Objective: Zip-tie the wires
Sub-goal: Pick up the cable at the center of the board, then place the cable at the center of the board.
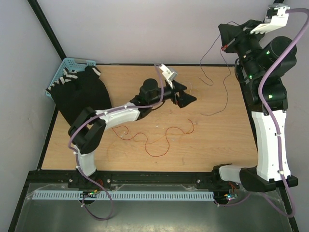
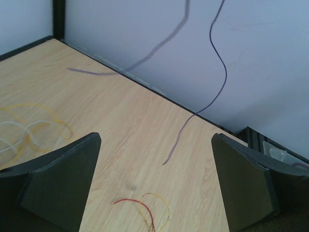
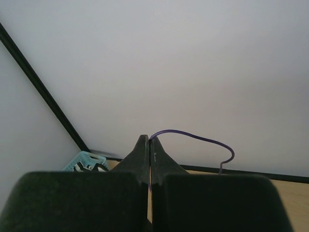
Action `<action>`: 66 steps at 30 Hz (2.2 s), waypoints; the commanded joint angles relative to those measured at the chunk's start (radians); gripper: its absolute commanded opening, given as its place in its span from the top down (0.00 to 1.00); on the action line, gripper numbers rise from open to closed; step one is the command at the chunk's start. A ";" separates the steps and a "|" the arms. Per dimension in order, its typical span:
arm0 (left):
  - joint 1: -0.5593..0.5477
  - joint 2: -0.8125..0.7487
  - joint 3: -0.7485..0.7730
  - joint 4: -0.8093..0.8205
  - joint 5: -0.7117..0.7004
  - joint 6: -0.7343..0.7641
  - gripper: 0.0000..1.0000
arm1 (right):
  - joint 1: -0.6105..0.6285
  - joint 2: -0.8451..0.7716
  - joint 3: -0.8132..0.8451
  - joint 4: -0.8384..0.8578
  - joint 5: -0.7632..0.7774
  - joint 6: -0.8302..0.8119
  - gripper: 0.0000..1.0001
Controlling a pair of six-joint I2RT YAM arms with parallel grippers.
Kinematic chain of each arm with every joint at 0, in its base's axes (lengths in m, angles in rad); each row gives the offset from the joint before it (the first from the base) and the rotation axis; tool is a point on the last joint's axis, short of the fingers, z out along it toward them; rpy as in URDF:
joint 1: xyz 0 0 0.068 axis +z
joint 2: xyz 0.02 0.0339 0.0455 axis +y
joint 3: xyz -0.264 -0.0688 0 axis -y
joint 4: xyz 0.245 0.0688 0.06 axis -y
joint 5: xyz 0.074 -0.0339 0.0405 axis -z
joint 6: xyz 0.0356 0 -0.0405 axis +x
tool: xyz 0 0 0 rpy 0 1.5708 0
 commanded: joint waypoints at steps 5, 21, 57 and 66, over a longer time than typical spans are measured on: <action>-0.072 0.082 0.074 0.118 -0.009 0.091 0.01 | 0.002 -0.054 -0.023 0.041 -0.028 0.019 1.00; -0.114 0.084 0.046 0.153 -0.298 0.300 0.01 | 0.002 -0.116 -0.094 0.089 -0.072 0.085 1.00; -0.142 0.148 0.089 0.166 -0.231 0.280 0.01 | 0.002 -0.122 -0.117 0.102 -0.085 0.096 1.00; -0.142 0.117 0.051 0.167 -0.188 0.273 0.01 | 0.002 -0.131 -0.128 0.101 -0.088 0.099 1.00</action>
